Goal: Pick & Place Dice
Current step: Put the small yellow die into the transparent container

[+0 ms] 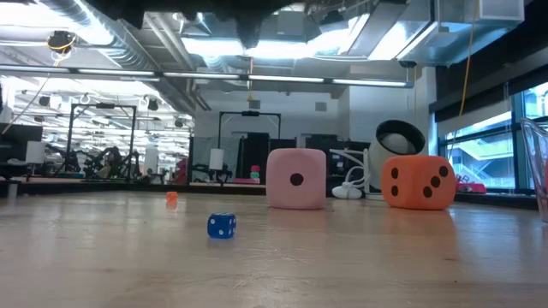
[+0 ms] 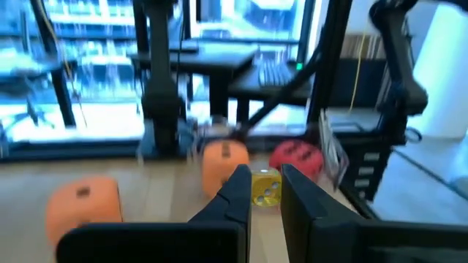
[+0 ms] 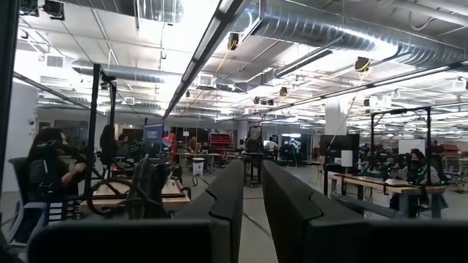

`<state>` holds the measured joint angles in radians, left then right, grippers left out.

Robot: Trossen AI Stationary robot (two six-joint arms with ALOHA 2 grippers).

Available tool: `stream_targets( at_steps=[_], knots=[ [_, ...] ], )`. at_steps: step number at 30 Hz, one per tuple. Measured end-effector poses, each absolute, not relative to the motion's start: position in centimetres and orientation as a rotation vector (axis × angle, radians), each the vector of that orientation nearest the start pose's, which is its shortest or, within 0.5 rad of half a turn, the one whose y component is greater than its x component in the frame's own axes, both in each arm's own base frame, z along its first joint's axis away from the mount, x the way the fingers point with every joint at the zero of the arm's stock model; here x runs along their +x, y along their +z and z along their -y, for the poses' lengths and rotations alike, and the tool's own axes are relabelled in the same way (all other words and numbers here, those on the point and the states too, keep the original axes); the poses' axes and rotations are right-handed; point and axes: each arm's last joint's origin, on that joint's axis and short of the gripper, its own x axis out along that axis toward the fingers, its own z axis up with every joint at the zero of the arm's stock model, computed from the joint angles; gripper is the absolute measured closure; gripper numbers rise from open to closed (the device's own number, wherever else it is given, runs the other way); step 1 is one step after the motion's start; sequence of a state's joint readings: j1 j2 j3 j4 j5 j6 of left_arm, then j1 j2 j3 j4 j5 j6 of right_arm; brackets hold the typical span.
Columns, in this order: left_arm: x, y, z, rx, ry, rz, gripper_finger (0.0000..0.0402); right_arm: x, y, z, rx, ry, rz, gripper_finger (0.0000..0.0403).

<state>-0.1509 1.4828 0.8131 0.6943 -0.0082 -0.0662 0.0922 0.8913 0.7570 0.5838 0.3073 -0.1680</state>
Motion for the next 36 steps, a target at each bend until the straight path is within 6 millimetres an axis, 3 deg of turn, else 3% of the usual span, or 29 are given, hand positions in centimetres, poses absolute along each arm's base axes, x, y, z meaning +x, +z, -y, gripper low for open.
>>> stream_targets(
  at_steps=[6, 14, 25, 36],
  knots=[
    [33.5, 26.3, 5.2, -0.024, -0.186, 0.160, 0.0373, 19.1, 37.7, -0.6, -0.079, -0.265, 0.421, 0.0348],
    [39.0, 25.6, 6.1, 0.024, -0.235, 0.189, 0.0373, 19.1, 37.7, -0.5, -0.078, -0.268, 0.422, 0.0348],
    [45.6, 26.2, 6.3, 0.078, -0.333, 0.280, 0.0373, 19.1, 37.7, -0.5, -0.057, -0.252, 0.426, 0.0348],
    [51.5, 23.4, 6.8, 0.081, -0.338, 0.307, 0.0373, 19.2, 37.6, -0.5, -0.057, -0.250, 0.411, 0.0348]
  ],
)
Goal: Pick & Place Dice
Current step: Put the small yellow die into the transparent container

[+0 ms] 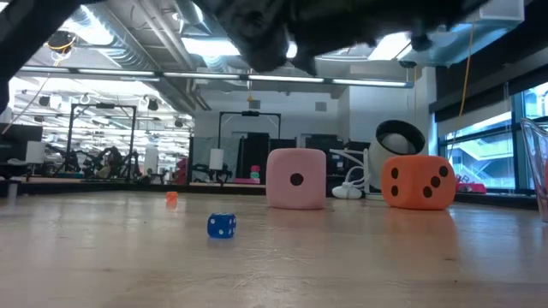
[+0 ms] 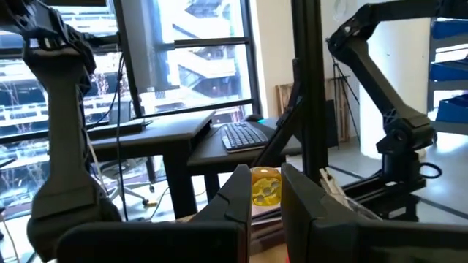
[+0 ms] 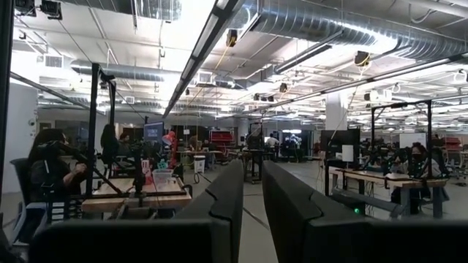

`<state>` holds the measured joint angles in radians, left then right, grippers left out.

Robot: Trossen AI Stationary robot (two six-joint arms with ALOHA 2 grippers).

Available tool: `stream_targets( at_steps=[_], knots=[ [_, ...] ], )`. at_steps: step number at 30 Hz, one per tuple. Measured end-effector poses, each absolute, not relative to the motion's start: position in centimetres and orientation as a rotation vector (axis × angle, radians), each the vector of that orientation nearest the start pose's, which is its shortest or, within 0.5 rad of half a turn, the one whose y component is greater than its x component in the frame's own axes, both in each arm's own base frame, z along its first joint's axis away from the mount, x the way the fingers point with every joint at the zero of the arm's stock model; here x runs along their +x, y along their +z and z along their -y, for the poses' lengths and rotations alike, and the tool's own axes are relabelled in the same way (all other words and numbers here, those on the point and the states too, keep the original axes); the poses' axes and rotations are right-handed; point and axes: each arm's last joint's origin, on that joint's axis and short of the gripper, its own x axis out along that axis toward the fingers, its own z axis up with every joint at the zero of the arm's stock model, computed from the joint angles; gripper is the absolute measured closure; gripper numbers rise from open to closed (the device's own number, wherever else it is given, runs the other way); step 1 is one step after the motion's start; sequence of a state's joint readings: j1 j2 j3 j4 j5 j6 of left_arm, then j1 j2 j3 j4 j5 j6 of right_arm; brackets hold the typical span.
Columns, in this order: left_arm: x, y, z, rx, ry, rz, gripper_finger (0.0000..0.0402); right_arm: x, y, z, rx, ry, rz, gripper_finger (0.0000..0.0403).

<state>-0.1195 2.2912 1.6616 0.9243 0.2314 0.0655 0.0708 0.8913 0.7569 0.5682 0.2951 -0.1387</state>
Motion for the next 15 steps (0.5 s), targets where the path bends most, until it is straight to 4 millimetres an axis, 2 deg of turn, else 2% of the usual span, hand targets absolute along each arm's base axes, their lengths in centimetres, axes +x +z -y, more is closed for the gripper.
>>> stream_targets(
  at_steps=[7, 15],
  knots=[
    [54.3, 21.6, 7.0, 0.079, -0.328, 0.320, 0.0373, 19.3, 37.3, -0.5, -0.062, -0.248, 0.382, 0.0348],
    [56.7, 20.8, 7.1, 0.083, -0.291, 0.331, 0.0373, 19.0, 37.4, -0.6, -0.066, -0.206, 0.388, 0.0348]
  ],
)
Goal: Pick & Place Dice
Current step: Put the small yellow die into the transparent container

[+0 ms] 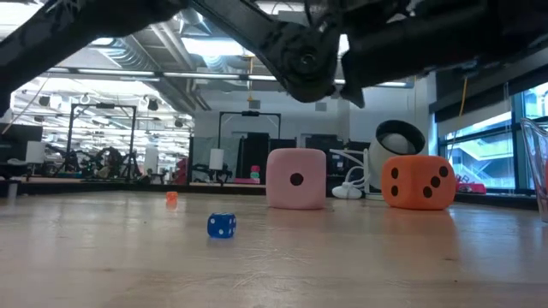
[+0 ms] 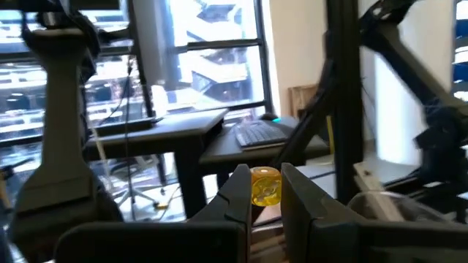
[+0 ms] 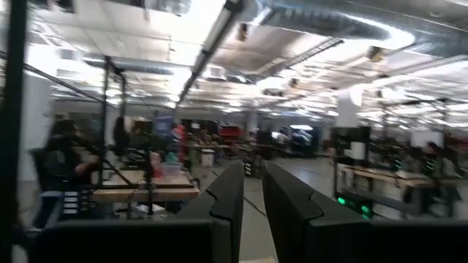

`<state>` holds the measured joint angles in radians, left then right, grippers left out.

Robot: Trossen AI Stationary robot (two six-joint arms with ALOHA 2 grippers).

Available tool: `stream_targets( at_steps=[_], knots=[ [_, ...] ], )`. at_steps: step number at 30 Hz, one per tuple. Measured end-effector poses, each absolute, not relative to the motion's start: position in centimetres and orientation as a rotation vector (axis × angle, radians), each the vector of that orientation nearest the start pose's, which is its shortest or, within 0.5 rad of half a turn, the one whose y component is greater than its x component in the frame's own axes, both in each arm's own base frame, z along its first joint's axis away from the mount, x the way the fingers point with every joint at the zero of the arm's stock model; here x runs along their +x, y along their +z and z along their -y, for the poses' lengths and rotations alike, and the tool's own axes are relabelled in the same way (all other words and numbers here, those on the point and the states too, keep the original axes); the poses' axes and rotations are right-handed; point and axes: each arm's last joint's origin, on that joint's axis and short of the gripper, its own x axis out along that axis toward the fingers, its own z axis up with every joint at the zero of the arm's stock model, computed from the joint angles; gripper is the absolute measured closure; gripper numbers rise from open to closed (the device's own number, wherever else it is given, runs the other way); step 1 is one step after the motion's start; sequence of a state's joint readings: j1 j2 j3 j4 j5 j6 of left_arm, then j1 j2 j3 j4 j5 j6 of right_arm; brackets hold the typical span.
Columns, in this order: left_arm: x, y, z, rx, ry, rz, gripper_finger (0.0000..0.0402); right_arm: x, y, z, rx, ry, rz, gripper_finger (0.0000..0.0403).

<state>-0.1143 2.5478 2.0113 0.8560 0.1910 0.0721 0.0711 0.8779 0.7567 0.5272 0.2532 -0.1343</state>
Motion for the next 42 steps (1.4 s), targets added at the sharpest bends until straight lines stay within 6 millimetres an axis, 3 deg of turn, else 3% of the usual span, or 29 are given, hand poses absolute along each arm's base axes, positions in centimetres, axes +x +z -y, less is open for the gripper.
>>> stream_targets(
  at_steps=[8, 15, 30, 42],
  knots=[
    [58.7, 19.9, 6.2, 0.086, -0.131, 0.237, 0.0373, 16.2, 39.1, -0.9, 0.048, 0.002, 0.508, 0.0348],
    [59.4, 20.8, 5.6, 0.083, -0.097, 0.127, 0.0373, 14.1, 40.0, -1.1, 0.095, 0.107, 0.578, 0.0348],
    [59.4, 20.2, 7.3, 0.079, -0.158, 0.008, 0.0368, 14.0, 40.0, -1.1, 0.102, 0.139, 0.564, 0.0348],
    [59.3, 19.4, 7.7, 0.061, -0.150, -0.077, 0.0282, 14.2, 39.7, -1.1, 0.106, 0.139, 0.530, 0.0348]
  ],
)
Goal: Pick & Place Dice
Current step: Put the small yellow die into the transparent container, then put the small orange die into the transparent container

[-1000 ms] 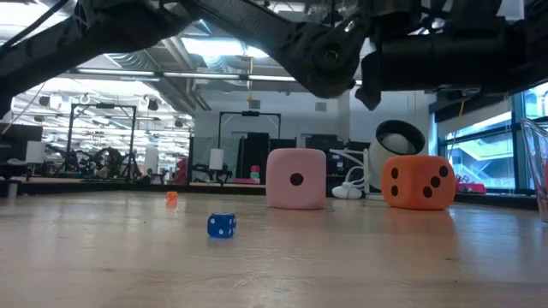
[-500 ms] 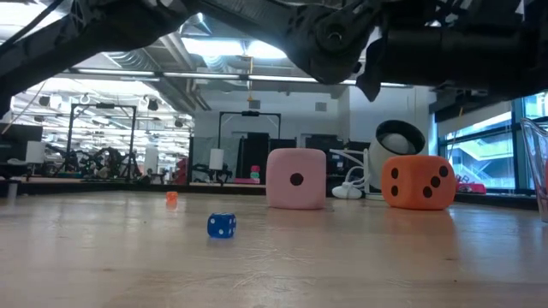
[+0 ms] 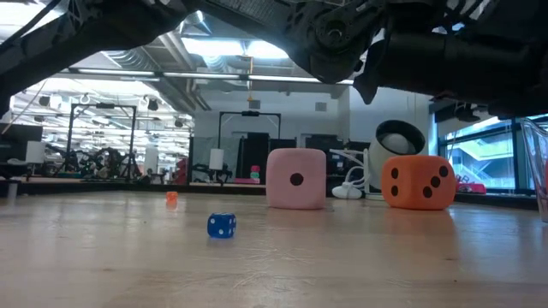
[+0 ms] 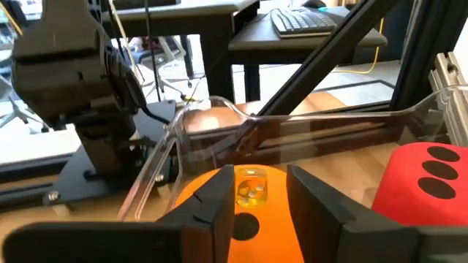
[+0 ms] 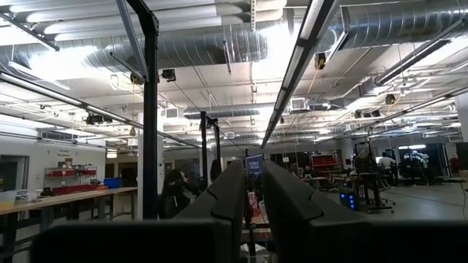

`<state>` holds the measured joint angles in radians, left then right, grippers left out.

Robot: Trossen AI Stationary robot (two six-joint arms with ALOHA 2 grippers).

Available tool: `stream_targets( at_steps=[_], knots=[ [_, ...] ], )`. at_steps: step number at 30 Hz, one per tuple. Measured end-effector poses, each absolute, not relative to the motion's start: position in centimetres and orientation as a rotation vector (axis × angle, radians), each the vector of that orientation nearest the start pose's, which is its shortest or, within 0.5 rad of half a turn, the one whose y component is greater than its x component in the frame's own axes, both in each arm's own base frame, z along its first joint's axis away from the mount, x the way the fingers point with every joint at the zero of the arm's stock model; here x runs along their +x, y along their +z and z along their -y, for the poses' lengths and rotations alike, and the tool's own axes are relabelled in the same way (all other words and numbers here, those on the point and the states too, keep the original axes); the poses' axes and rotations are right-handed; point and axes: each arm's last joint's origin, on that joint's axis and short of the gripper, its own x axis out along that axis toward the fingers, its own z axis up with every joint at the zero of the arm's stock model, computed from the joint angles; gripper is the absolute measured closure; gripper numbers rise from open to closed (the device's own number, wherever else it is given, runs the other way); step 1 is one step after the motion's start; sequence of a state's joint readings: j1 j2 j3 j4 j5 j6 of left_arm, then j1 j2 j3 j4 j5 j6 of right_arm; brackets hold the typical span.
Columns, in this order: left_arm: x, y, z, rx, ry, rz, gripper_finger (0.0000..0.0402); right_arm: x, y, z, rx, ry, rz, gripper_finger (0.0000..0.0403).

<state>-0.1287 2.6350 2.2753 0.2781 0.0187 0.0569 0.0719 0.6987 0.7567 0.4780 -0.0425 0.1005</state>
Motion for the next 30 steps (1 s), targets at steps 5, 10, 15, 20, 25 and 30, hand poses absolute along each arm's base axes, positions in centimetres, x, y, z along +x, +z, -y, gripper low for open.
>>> stream_targets(
  at_steps=[5, 10, 15, 20, 25, 30],
  knots=[
    [59.2, 19.0, 7.8, 0.042, -0.152, -0.116, 0.0262, 14.2, 39.7, -1.1, 0.105, 0.138, 0.530, 0.0348],
    [59.2, 18.7, 7.8, 0.006, -0.151, -0.151, 0.0250, 14.2, 39.7, -1.1, 0.103, 0.138, 0.530, 0.0348],
    [59.1, 18.4, 7.8, -0.044, -0.151, -0.188, 0.0245, 14.2, 39.7, -1.1, 0.103, 0.138, 0.531, 0.0348],
    [59.1, 18.5, 8.2, -0.046, -0.158, -0.181, 0.0245, 14.2, 39.7, -1.1, 0.103, 0.138, 0.530, 0.0348],
    [59.0, 18.9, 9.2, -0.034, -0.217, -0.136, 0.0244, 14.2, 39.7, -1.1, 0.112, 0.140, 0.529, 0.0348],
    [58.8, 19.1, 10.3, 0.007, -0.247, -0.121, 0.0244, 14.2, 39.7, -1.1, 0.129, 0.145, 0.527, 0.0348]
  ],
)
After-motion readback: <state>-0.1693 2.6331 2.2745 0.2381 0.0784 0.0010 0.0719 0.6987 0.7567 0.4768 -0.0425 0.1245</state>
